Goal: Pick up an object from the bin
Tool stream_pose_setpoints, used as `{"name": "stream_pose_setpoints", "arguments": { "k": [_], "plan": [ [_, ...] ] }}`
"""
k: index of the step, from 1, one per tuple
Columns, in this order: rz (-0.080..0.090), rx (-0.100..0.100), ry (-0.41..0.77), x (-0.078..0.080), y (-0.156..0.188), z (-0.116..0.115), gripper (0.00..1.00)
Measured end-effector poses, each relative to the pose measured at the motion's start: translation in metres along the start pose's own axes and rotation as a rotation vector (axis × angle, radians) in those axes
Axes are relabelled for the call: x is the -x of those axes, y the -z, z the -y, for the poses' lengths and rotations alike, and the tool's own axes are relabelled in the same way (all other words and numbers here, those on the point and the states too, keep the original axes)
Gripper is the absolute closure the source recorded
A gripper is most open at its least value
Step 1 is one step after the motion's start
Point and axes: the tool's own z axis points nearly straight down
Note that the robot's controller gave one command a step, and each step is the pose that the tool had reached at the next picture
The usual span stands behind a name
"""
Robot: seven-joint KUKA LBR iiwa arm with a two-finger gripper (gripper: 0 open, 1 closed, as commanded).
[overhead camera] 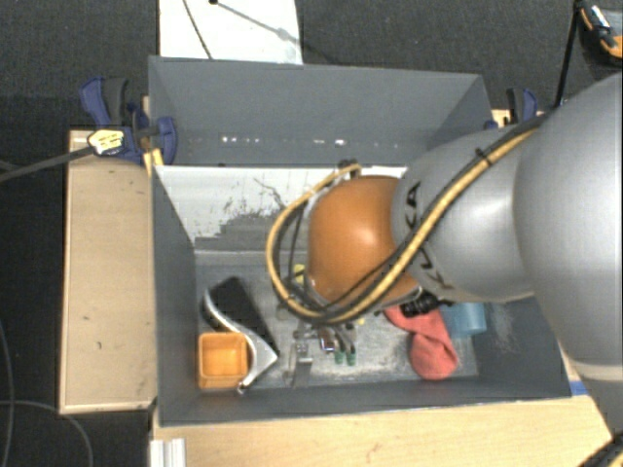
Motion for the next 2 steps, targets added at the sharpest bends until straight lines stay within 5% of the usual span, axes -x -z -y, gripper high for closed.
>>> {"name": "stream_pose_setpoints", "arguments": {
  "k": [1, 2],
  "plan": [
    [0.008, 0.002, -0.005, 0.002, 0.004, 0.001, 0.00],
    [0.020, 0.001, 0.129, 0.005, -0.043, -0.040, 0.00]
  ]
}}
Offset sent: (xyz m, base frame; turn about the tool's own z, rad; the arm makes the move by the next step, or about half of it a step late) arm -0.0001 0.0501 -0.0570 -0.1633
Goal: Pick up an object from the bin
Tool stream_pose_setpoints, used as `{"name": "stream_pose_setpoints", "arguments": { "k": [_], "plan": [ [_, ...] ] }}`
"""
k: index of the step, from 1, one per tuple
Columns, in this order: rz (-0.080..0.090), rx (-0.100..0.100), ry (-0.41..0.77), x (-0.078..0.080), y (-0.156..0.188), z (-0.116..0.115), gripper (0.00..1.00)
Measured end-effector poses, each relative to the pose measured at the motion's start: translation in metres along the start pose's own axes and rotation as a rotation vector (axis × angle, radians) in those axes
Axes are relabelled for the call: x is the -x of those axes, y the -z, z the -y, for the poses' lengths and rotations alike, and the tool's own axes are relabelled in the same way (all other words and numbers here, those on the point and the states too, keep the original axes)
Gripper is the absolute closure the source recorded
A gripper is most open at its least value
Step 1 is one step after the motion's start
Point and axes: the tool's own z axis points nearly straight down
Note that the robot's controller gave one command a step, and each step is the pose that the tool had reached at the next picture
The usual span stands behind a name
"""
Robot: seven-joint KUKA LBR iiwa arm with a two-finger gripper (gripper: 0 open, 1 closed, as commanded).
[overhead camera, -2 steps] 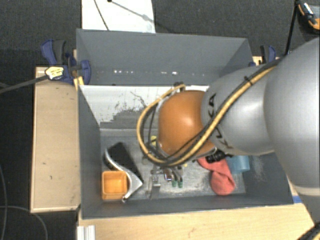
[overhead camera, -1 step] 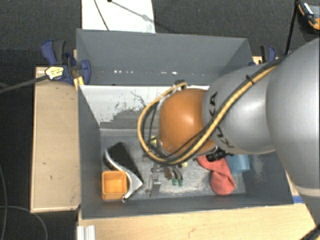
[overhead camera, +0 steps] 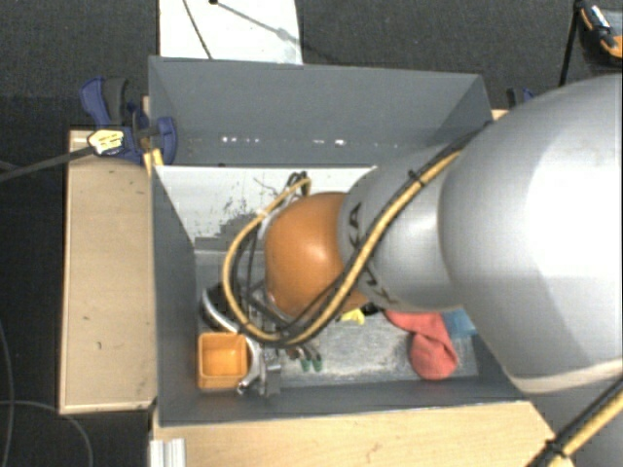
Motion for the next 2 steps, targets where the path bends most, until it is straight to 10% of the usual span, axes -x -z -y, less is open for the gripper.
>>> {"name": "stream_pose_setpoints", "arguments": {
  "k": [2],
  "plan": [
    [-0.013, -0.001, -0.025, 0.001, 0.025, -0.038, 0.00]
  ]
}}
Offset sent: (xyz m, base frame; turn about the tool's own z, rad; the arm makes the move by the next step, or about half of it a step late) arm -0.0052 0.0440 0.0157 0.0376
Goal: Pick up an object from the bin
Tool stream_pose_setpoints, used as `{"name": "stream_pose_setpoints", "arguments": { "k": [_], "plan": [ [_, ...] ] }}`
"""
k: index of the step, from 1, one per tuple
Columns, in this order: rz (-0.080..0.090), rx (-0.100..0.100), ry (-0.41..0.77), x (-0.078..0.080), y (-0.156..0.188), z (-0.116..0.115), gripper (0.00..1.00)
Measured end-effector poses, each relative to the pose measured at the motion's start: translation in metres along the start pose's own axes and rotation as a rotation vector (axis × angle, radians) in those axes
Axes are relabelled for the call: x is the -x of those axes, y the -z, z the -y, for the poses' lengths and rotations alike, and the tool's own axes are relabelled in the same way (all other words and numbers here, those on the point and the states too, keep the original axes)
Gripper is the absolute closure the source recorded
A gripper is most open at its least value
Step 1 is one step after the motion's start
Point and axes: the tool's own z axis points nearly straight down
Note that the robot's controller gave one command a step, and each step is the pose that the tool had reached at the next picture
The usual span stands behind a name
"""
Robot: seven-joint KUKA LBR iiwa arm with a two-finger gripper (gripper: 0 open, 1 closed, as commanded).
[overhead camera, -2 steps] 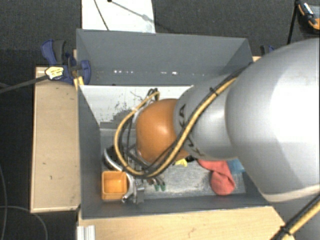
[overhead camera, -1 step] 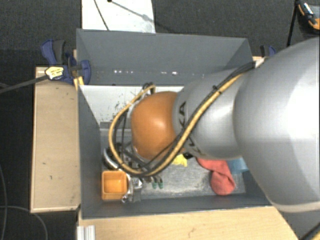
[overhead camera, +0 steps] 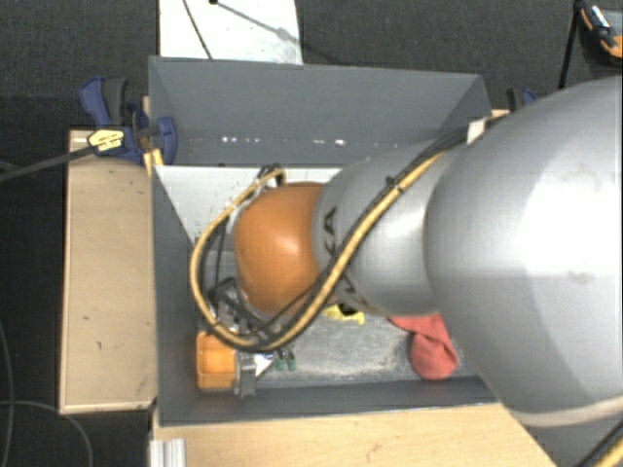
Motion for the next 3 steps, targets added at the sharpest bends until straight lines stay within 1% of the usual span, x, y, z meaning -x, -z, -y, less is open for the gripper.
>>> {"name": "stream_pose_setpoints", "arguments": {
  "k": [1, 2, 3],
  "plan": [
    [0.013, 0.003, 0.196, 0.0072, -0.0283, -0.0041, 0.00],
    [0.019, 0.002, 0.235, 0.0053, -0.0346, -0.0053, 1.00],
    [0.019, 0.002, 0.234, 0.0053, -0.0345, -0.0053, 1.00]
  ]
}}
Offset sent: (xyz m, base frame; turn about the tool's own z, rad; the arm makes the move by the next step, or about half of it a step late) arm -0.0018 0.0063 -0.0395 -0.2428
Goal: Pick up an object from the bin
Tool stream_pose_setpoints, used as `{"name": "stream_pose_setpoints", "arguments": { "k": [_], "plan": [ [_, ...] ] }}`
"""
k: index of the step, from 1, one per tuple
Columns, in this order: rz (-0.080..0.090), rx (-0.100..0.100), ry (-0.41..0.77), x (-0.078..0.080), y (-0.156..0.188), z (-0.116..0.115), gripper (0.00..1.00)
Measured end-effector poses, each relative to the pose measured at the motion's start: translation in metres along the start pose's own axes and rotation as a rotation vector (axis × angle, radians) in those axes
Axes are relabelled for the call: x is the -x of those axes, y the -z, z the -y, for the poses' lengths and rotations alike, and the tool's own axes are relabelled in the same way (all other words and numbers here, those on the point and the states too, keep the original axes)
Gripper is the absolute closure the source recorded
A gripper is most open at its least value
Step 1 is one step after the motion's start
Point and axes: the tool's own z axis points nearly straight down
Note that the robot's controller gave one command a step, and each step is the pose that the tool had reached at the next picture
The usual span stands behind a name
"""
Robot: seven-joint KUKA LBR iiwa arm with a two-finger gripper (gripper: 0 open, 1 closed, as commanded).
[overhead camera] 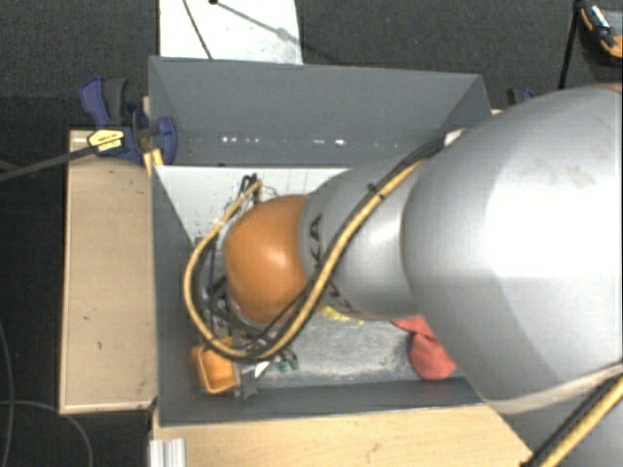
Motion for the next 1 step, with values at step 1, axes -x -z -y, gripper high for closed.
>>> {"name": "stream_pose_setpoints", "arguments": {
  "k": [1],
  "plan": [
    [-0.003, 0.000, -0.002, -0.0004, 0.0025, 0.0003, 1.00]
  ]
}}
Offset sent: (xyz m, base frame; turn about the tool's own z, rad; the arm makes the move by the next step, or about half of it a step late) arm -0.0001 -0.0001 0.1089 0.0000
